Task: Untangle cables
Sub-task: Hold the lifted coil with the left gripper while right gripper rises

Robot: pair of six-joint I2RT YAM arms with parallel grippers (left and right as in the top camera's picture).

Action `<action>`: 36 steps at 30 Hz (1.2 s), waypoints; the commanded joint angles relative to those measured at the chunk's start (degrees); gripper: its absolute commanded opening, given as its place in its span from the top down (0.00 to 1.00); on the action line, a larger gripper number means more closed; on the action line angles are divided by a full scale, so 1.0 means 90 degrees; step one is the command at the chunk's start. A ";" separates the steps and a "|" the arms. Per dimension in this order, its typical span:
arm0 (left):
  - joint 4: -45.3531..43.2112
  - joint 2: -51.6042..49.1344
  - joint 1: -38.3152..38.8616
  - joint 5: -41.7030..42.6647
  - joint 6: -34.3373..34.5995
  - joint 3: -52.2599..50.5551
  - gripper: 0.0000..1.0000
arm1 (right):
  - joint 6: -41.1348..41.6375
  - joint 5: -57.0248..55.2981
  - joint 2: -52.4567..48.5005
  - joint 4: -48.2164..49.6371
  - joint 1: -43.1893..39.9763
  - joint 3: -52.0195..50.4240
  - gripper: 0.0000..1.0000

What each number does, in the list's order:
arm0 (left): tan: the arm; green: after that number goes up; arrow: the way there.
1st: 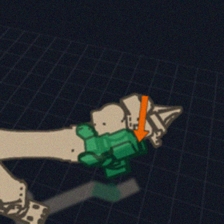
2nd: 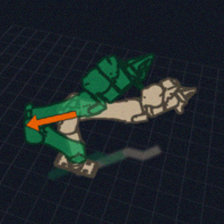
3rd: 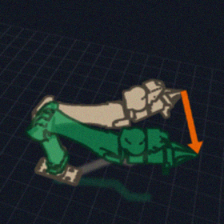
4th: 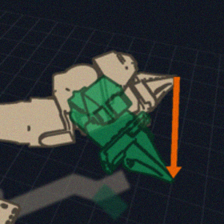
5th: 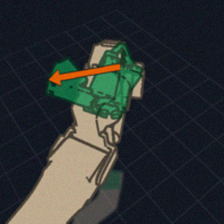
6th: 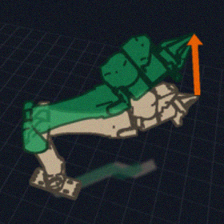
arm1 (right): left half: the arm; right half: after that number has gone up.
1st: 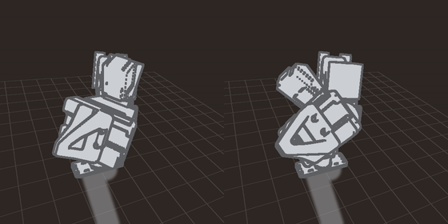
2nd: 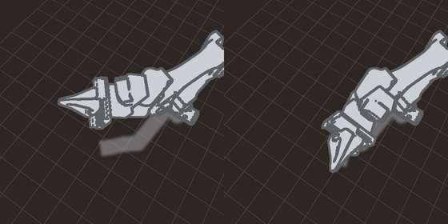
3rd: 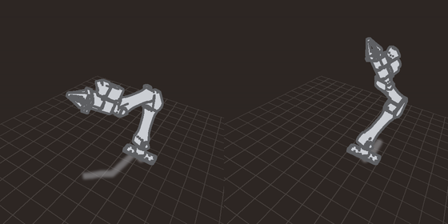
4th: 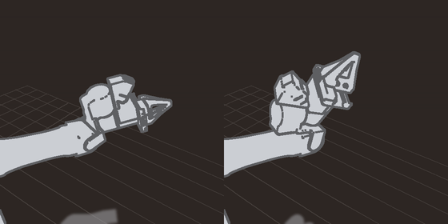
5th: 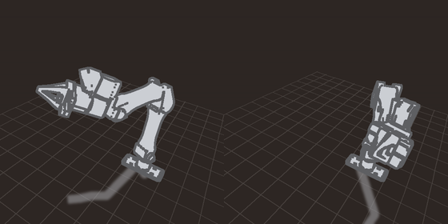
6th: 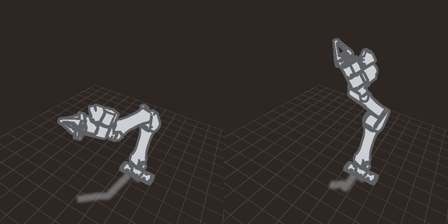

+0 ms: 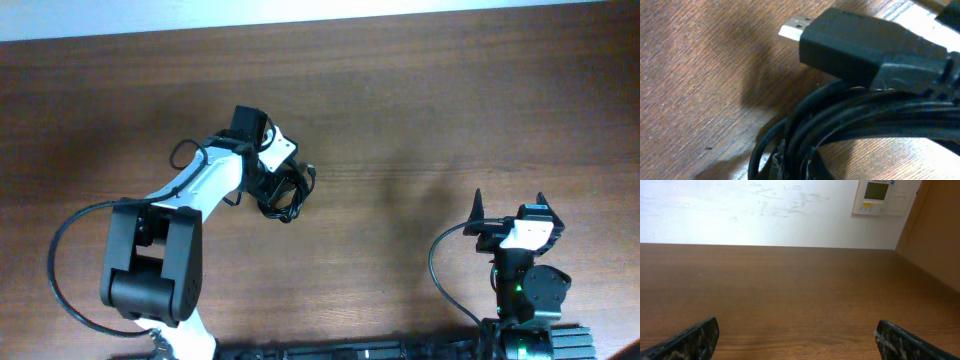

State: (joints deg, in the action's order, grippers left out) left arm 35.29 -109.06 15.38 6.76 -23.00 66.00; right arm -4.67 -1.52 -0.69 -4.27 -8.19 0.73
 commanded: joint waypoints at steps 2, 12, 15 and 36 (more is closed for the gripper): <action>0.0039 0.0240 0.0027 0.0029 0.2652 0.0765 1.00 | -0.0002 -0.0056 0.0036 -0.0024 0.0034 -0.0046 0.02; 0.1715 0.0508 0.0180 0.0423 0.8264 0.0804 0.01 | -0.0002 -0.0056 0.0036 -0.0024 0.0034 -0.0046 0.01; 0.1707 0.0508 0.0180 -0.0962 0.6793 0.0804 0.01 | -0.0002 -0.0056 0.0036 -0.0024 0.0034 -0.0046 0.02; -0.0636 0.0551 0.0619 -0.0959 0.6982 -0.0423 1.00 | -0.0002 -0.0056 0.0036 -0.0024 0.0034 -0.0046 0.02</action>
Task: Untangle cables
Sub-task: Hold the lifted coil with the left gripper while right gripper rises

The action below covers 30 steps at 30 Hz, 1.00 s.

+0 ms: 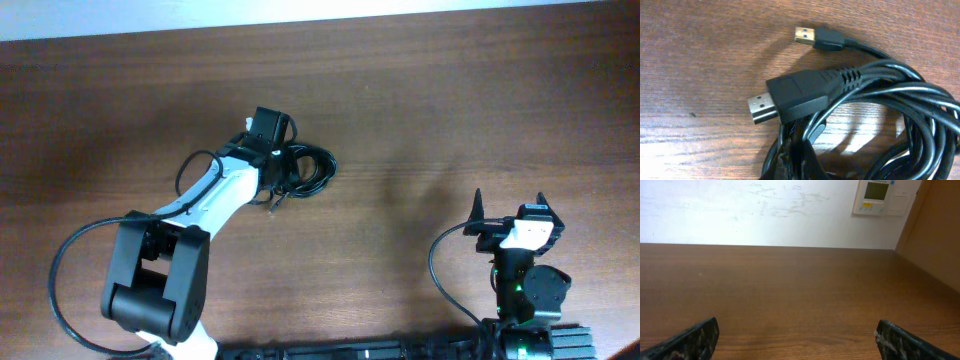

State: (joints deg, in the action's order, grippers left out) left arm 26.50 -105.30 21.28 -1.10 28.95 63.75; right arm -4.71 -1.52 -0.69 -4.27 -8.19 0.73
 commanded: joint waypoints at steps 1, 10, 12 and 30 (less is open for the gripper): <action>0.0498 0.0243 -0.0049 -0.0087 0.1622 -0.0172 1.00 | 0.0002 -0.0056 0.0036 -0.0024 0.0034 -0.0046 0.01; 0.2589 0.0763 -0.0066 0.0393 0.4796 -0.0175 0.01 | 0.1421 -0.0024 0.0036 -0.0024 0.0034 -0.0046 0.02; 0.2147 0.0763 -0.0250 0.0313 0.2739 -0.0175 0.01 | 0.2013 -0.0024 0.0036 -0.0024 0.0034 -0.0046 0.01; 0.1287 0.0763 0.0291 -0.0527 0.1112 -0.1158 1.00 | 0.2297 0.2710 0.0029 0.0168 0.0034 -0.0046 0.02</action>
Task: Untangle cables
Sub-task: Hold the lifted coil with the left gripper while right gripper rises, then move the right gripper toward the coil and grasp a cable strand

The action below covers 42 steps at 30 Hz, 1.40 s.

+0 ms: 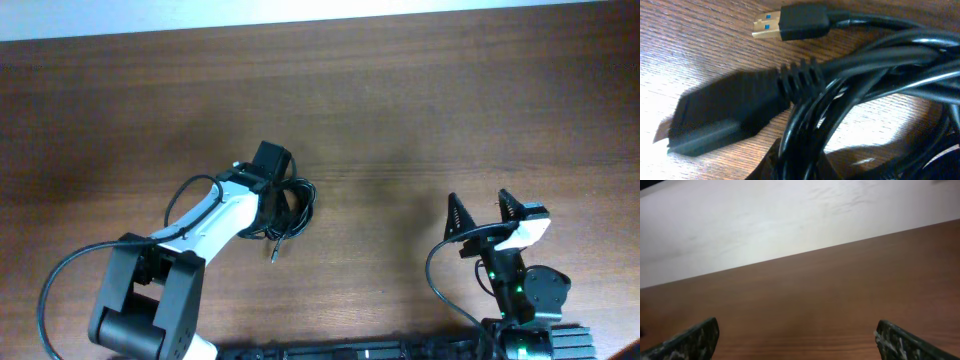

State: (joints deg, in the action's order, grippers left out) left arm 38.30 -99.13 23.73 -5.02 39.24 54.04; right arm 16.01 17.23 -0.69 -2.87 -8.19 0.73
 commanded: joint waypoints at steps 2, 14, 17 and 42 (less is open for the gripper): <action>-0.0017 0.0080 0.0015 -0.0085 -0.0032 -0.0075 1.00 | 0.0002 0.0636 0.0029 0.0012 0.0034 -0.0046 0.02; -0.0015 0.2630 0.0015 0.0294 0.1270 -0.0070 1.00 | 0.0114 0.2965 -0.3470 -0.1343 0.0034 0.2812 0.02; -0.0032 0.2637 0.0015 0.0418 0.1892 -0.0070 1.00 | 0.0119 0.5918 -0.4707 0.0194 0.0034 0.2922 0.02; -0.0350 0.2637 0.0015 0.1311 0.4663 -0.0070 1.00 | 0.3609 -0.0136 -0.8718 0.4056 0.5690 0.2922 0.96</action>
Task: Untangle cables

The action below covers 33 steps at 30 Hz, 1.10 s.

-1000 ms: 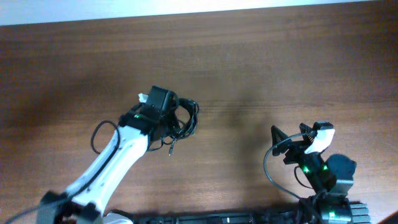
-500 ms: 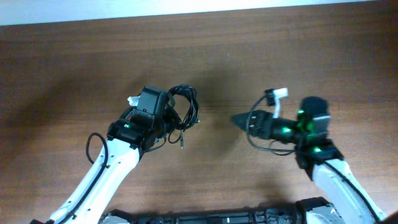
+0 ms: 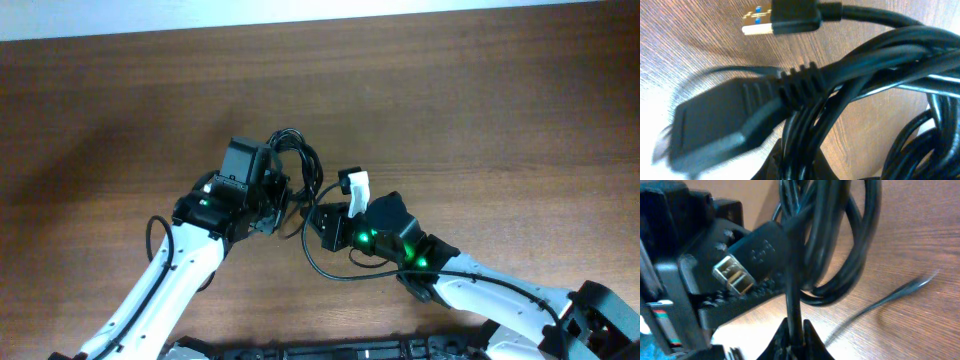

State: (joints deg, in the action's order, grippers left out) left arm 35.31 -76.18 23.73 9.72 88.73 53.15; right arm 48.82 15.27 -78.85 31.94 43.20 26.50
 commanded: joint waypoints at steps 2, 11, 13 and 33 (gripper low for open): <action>-0.0019 0.0087 0.0015 -0.0726 -0.2771 0.0029 1.00 | -0.0036 0.0423 0.0274 0.0321 -0.0022 0.0058 0.96; -0.1083 0.0087 0.0022 0.1423 -0.6793 0.0027 1.00 | 0.0019 0.0029 0.0571 0.0267 -0.0809 0.0058 0.96; -0.1061 0.0087 0.0068 0.2222 -0.7779 0.0027 1.00 | 0.0019 -0.0578 0.0525 0.0260 -0.0809 0.0058 0.96; -0.0991 0.0087 -0.0316 -0.0607 -0.2348 0.0027 1.00 | -0.1496 0.0886 -0.0437 -0.0678 -0.0474 0.0058 0.30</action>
State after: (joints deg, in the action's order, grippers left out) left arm 26.70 -76.18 21.08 2.55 63.37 53.10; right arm 36.62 24.43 -80.27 23.53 37.30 26.83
